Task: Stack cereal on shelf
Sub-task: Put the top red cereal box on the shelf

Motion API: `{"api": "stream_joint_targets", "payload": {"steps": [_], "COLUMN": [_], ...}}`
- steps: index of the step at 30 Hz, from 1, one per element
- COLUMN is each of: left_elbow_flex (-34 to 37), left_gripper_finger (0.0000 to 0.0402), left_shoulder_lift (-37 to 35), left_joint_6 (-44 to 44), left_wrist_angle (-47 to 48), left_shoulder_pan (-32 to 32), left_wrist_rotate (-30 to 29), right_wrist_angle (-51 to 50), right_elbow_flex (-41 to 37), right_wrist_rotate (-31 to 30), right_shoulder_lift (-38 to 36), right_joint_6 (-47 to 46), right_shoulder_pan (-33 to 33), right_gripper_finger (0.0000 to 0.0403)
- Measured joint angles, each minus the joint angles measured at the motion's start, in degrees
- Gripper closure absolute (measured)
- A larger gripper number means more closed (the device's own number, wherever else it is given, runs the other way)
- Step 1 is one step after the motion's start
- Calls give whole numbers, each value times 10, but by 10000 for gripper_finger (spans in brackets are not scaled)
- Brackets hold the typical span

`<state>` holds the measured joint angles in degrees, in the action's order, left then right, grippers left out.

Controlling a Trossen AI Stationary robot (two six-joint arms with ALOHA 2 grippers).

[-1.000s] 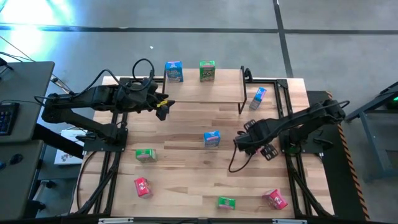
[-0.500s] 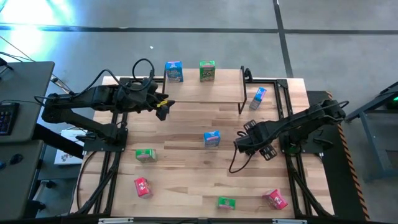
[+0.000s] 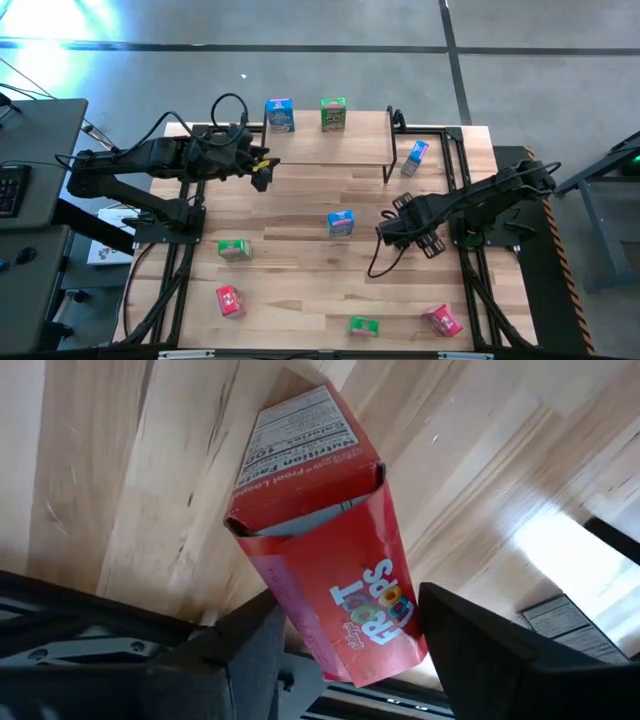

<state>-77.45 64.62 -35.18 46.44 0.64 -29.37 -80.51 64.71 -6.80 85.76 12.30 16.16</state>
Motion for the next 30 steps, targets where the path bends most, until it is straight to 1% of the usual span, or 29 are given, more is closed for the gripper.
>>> {"api": "stream_joint_targets", "payload": {"steps": [7, 10, 19, 25, 30], "left_elbow_flex": [0, 0, 0, 0, 0], "left_gripper_finger": [188, 188, 188, 188, 188], "left_shoulder_lift": [0, 0, 0, 0, 0], "left_joint_6": [21, 28, 29, 31, 74], "left_wrist_angle": [0, 0, 0, 0, 0], "left_shoulder_pan": [-2, -13, -71, -103, -120], "left_wrist_rotate": [-59, -74, -76, -74, -73], "right_wrist_angle": [-12, -24, -28, -28, -27], "right_elbow_flex": [1, 13, 84, 106, 115], "right_wrist_rotate": [16, 18, 17, 21, 28], "right_shoulder_lift": [0, 0, 0, 0, 0], "right_joint_6": [-35, -52, -121, -149, -155], "right_shoulder_pan": [0, 0, -1, -15, -28], "right_gripper_finger": [194, 199, 203, 203, 203]}}
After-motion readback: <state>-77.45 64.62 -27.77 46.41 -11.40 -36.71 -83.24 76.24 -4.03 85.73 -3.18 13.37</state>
